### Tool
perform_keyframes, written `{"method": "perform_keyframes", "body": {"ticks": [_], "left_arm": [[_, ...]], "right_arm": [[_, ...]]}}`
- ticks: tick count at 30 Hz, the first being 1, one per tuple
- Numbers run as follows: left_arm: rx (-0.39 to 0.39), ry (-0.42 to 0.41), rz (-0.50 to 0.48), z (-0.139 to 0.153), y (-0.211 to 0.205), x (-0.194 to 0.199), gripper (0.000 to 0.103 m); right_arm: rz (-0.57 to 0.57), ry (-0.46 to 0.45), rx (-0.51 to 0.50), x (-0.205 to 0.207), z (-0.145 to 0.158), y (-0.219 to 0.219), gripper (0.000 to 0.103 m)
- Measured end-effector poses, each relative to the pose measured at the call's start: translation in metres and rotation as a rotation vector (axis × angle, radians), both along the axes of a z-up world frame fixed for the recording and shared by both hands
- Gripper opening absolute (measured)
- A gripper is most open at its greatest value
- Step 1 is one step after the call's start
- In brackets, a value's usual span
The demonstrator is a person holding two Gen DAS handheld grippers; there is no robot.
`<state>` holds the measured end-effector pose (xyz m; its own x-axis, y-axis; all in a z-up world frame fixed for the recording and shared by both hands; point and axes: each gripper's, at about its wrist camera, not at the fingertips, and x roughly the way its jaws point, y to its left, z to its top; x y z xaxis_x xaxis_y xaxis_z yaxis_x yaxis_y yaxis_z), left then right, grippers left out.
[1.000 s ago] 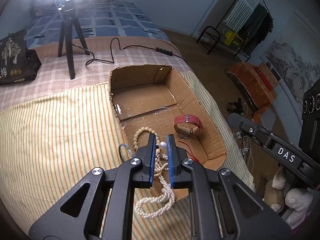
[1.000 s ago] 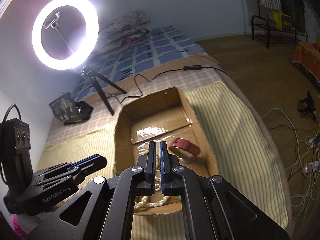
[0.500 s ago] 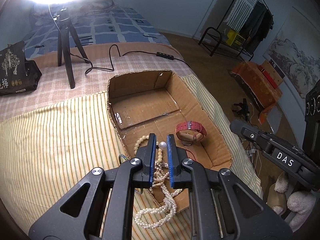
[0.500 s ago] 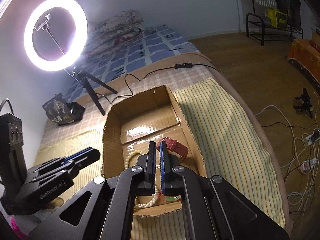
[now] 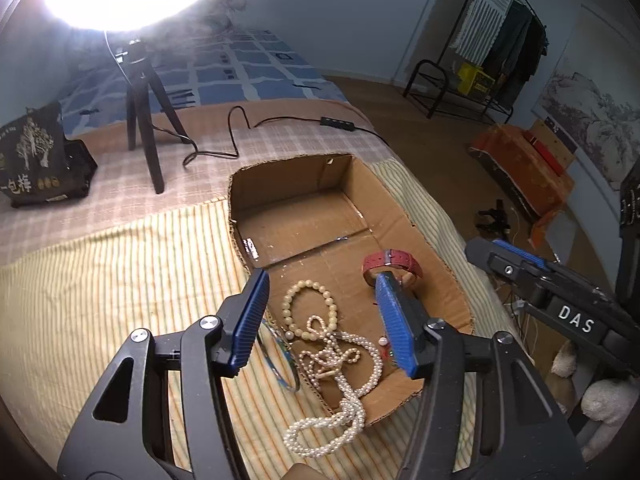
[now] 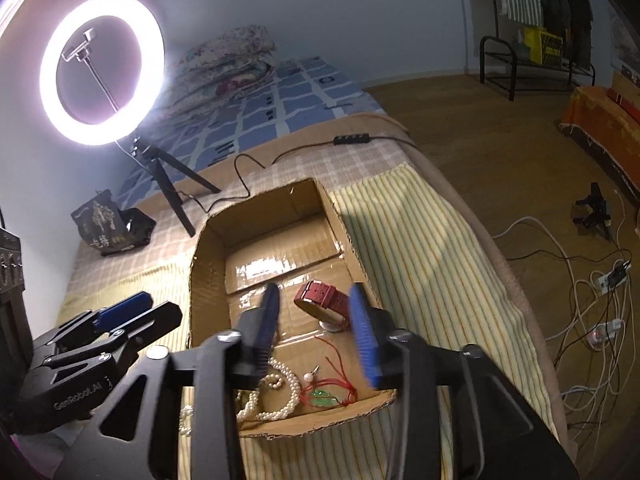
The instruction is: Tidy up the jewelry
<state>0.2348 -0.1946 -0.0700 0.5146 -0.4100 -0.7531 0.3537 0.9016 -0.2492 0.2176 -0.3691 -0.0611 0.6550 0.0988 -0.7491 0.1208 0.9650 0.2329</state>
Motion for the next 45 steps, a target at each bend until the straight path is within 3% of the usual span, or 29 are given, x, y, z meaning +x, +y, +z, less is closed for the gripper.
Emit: {"method": "perform_keyframes", "body": {"ticks": [4,14,17,23,29,34,35,40,45], "left_arm": [[0.002,-0.007,0.009,0.001,0.004,0.000,0.068],[0.035,-0.018,0.023,0.004,0.017,-0.001,0.069],[0.039,-0.028,0.039,0.008,0.030,-0.003,0.069],[0.011,-0.042,0.106,0.022,0.068,-0.002,0.069],[-0.009,-0.056,0.160,0.032,0.102,-0.005,0.069],[-0.005,-0.055,0.180,0.032,0.125,-0.006,0.069],[-0.006,-0.054,0.186,0.032,0.129,-0.006,0.069],[-0.034,-0.040,0.212,0.031,0.150,-0.006,0.069],[-0.039,-0.037,0.215,0.031,0.159,-0.008,0.069]], "right_arm": [[-0.009,-0.024,-0.023,-0.001,0.004,0.001,0.061],[-0.021,-0.071,-0.069,-0.003,0.004,0.007,0.067],[-0.002,-0.106,-0.081,-0.006,0.007,0.010,0.078],[0.068,-0.148,-0.125,-0.006,0.009,0.030,0.079],[0.190,-0.076,-0.162,0.000,0.002,0.067,0.079],[0.285,-0.048,-0.259,-0.001,-0.013,0.104,0.078],[0.306,-0.040,-0.280,-0.001,-0.016,0.112,0.077],[0.375,0.018,-0.332,0.003,-0.033,0.135,0.041],[0.424,0.062,-0.383,0.006,-0.047,0.154,0.025]]}}
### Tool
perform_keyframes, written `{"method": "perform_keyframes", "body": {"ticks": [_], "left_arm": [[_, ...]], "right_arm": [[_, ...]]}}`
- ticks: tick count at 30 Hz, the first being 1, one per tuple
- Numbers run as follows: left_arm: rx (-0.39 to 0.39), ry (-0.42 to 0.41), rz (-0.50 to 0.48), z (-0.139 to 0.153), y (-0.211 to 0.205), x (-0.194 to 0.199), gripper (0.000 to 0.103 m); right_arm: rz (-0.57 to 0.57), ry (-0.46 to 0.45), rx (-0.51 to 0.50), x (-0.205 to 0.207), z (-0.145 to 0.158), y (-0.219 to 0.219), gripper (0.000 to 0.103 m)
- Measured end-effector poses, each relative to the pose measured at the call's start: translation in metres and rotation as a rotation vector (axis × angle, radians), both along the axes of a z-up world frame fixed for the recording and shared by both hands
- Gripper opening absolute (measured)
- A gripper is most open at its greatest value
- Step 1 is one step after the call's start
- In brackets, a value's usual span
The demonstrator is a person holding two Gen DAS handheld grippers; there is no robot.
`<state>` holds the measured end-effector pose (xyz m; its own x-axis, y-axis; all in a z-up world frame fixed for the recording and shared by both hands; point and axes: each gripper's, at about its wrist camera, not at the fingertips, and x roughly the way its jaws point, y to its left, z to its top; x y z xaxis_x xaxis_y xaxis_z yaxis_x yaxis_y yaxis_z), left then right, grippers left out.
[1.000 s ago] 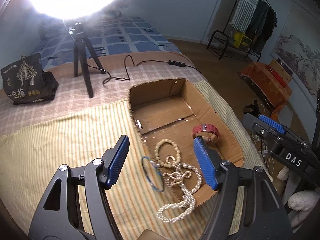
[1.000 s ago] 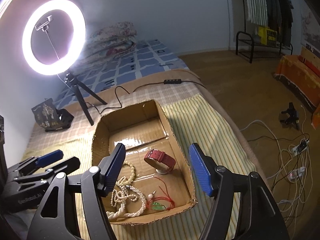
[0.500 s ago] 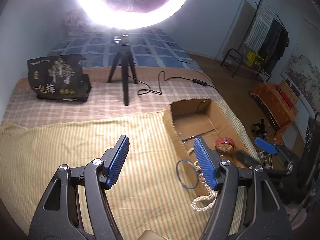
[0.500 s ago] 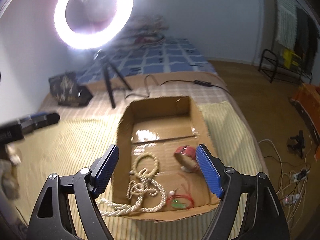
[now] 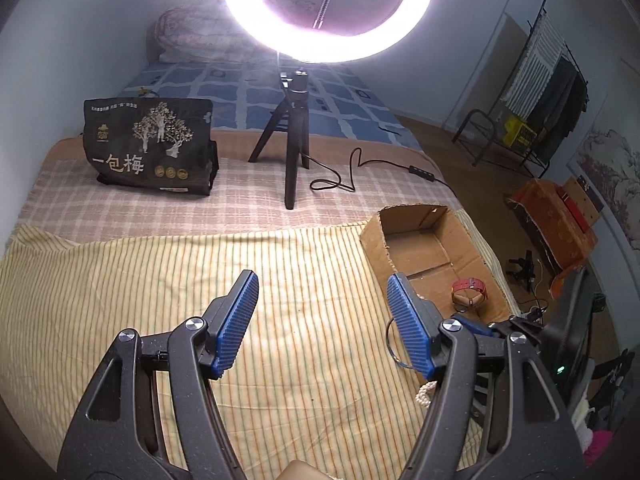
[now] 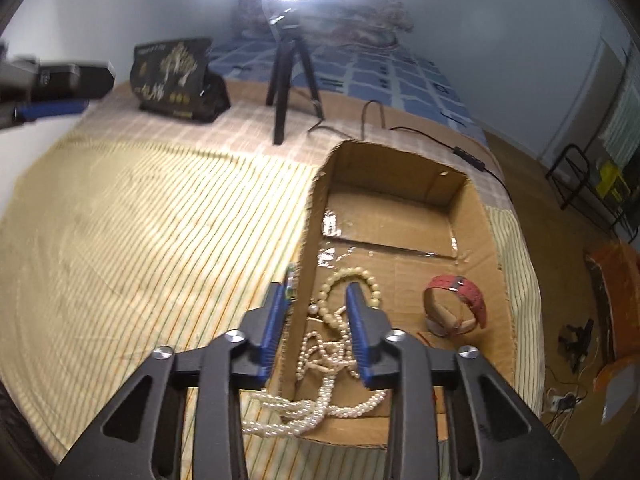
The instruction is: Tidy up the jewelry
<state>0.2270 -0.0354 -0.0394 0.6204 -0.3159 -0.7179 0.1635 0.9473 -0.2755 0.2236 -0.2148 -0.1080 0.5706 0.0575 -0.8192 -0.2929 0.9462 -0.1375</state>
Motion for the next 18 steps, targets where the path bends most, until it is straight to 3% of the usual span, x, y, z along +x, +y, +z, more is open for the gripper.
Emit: {"method": "perform_keyframes", "body": {"ticks": [9,18], "left_arm": [[-0.032,0.010,0.016,0.000,0.015,0.000,0.069],[-0.036,0.009,0.009,0.001,0.015,0.000,0.069]], "right_arm": [[0.031,0.008,-0.093,0.003,-0.014,0.021,0.018],[0.019,0.027,-0.094,0.007,-0.020,0.023,0.008]]}}
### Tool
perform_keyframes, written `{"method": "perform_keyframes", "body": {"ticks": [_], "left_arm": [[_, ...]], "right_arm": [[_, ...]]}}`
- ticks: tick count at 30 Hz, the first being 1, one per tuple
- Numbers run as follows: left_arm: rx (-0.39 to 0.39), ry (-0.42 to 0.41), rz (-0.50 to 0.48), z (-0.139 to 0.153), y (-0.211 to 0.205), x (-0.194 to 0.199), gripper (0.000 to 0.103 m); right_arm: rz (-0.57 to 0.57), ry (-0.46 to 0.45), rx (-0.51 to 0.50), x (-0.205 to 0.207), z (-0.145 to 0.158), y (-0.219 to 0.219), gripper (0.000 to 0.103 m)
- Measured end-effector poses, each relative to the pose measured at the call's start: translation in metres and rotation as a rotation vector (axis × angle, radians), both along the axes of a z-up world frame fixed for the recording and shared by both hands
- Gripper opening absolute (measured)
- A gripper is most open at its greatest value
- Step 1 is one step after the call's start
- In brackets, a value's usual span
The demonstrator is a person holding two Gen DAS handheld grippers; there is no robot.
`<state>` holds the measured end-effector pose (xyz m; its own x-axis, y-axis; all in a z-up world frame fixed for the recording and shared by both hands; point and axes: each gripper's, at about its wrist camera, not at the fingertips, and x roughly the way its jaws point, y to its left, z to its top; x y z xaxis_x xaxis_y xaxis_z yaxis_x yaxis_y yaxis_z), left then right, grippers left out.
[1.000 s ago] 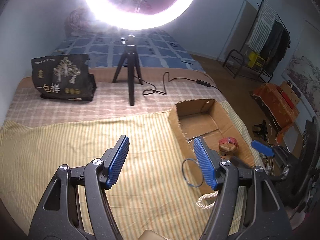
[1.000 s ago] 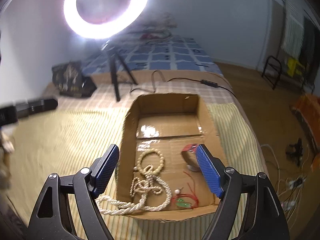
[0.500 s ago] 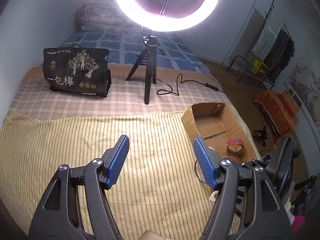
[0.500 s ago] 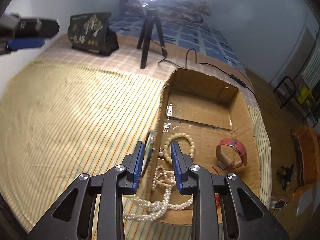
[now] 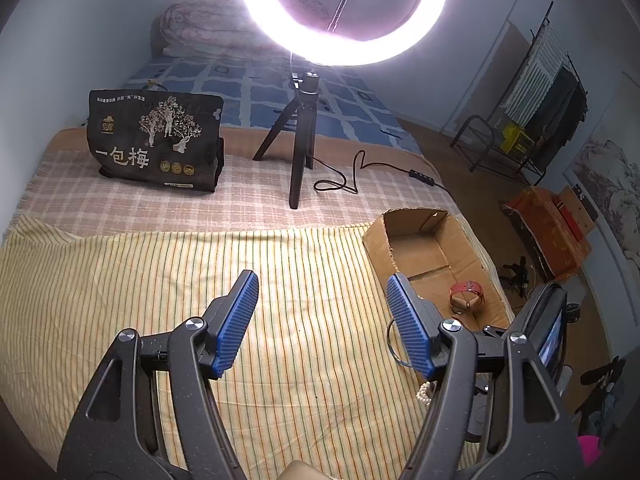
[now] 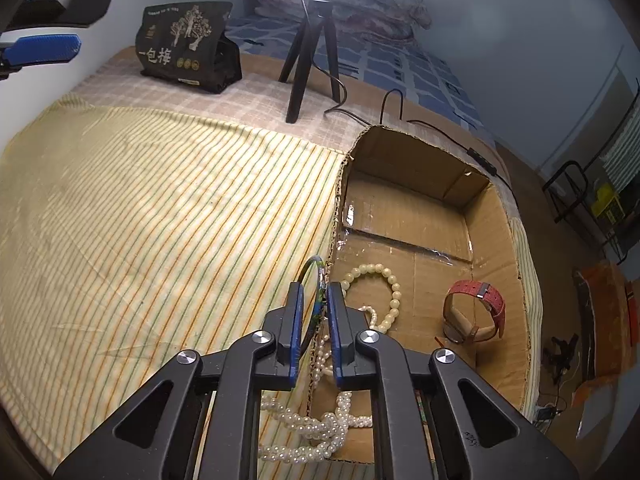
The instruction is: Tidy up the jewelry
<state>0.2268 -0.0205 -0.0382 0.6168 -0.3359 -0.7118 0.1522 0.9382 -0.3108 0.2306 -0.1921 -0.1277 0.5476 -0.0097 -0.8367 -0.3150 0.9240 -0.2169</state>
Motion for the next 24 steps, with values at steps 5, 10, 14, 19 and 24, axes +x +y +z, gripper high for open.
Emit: {"method": "perform_keyframes", "body": {"ticks": [5,10,14,19,24], "left_arm": [[0.002,0.001,-0.002,-0.0008,0.0002,0.0004,0.069],[0.009,-0.001,-0.010,-0.0005,-0.0040,-0.0017,0.069],[0.010,-0.001,-0.011,-0.0016,-0.0052,-0.0023,0.069],[0.008,-0.002,-0.012,-0.0010,-0.0048,-0.0025,0.069],[0.000,0.000,-0.014,-0.0016,-0.0057,-0.0029,0.069]], "right_arm": [[-0.012,0.002,0.031,0.0018,0.0006,-0.0040,0.006],[-0.016,-0.009,0.056,0.0001,0.0042,-0.0057,0.004],[-0.012,-0.017,0.075,-0.0011,0.0092,-0.0062,0.002],[0.009,-0.007,0.070,-0.0024,0.0072,-0.0033,0.002],[0.015,-0.015,0.023,-0.0042,0.0041,0.0015,0.018]]}}
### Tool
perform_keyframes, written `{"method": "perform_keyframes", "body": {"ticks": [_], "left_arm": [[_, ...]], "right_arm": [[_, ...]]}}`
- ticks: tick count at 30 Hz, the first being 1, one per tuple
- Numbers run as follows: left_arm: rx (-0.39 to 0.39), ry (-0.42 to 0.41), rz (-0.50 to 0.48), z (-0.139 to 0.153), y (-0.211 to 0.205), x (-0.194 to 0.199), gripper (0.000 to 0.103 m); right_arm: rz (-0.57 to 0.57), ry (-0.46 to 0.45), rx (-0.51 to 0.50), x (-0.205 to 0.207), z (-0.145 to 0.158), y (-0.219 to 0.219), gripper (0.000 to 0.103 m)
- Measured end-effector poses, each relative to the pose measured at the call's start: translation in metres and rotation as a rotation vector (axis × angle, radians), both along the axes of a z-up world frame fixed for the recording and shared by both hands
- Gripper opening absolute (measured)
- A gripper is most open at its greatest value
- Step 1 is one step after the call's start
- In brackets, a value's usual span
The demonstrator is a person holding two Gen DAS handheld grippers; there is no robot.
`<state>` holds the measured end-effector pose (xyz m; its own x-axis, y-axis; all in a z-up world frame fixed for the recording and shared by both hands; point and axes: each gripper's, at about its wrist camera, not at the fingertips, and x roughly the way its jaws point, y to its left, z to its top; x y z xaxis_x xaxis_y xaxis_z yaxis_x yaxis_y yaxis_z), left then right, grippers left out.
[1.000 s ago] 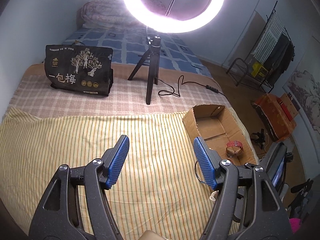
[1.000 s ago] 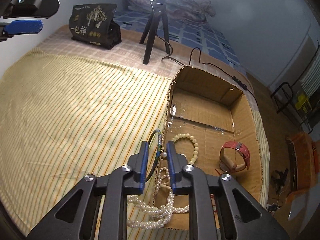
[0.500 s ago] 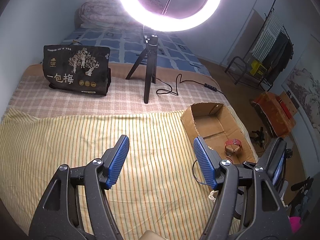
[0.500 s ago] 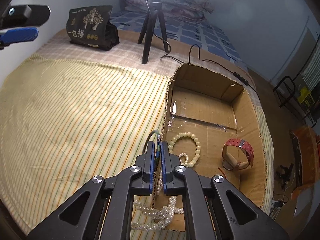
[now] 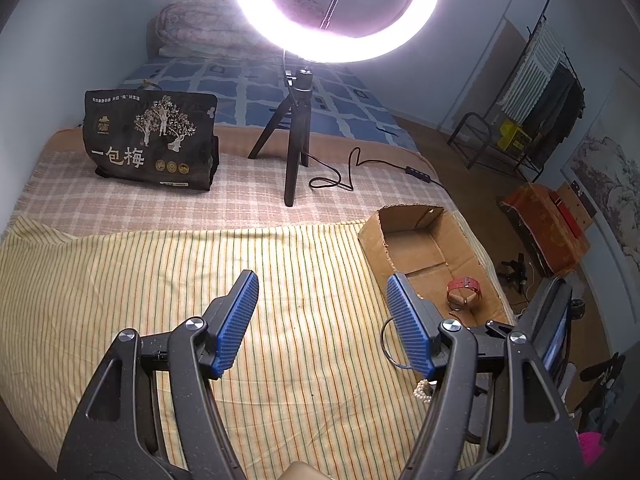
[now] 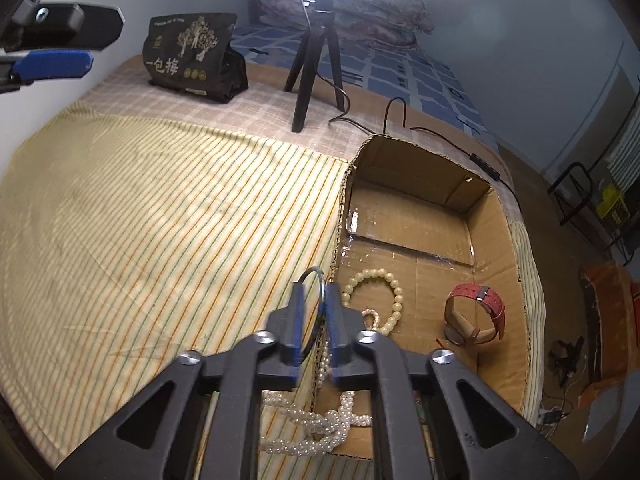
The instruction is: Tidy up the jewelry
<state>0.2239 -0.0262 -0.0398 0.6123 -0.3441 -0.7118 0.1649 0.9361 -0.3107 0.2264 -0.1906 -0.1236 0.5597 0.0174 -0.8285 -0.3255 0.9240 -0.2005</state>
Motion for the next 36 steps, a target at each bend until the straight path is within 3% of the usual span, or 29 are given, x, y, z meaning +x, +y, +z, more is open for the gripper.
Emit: {"method": "perform_keyframes", "body": {"ticks": [4,9,11,16,22,27,29,31,36], "left_arm": [[-0.005,0.002,-0.008,0.000,-0.002,0.000,0.069],[-0.019,0.003,-0.007,0.002,0.001,0.000,0.069],[-0.024,0.000,-0.005,0.003,0.002,-0.001,0.069],[-0.031,-0.002,0.001,0.004,0.005,-0.001,0.069],[-0.031,-0.001,-0.001,0.004,0.005,-0.001,0.069],[-0.032,0.006,-0.002,0.003,0.005,-0.001,0.069],[-0.036,0.007,-0.002,0.003,0.006,0.000,0.069],[-0.033,0.011,-0.002,0.002,0.007,0.000,0.069],[-0.032,0.016,-0.004,-0.001,0.013,0.000,0.069]], "right_arm": [[0.004,-0.009,-0.053,0.001,-0.003,0.005,0.018],[0.013,-0.016,-0.198,0.001,-0.012,0.014,0.018],[0.013,-0.015,-0.174,0.000,-0.010,0.014,0.008],[0.013,-0.022,-0.108,-0.002,0.002,0.012,0.001],[0.011,-0.037,-0.029,-0.004,0.016,0.011,0.000],[-0.002,0.008,0.059,-0.004,0.016,0.005,0.000],[-0.017,0.035,0.116,-0.008,0.017,0.001,0.008],[-0.030,0.024,0.163,-0.021,0.023,-0.003,0.030],[-0.023,-0.009,0.237,-0.062,0.030,-0.005,0.033]]}}
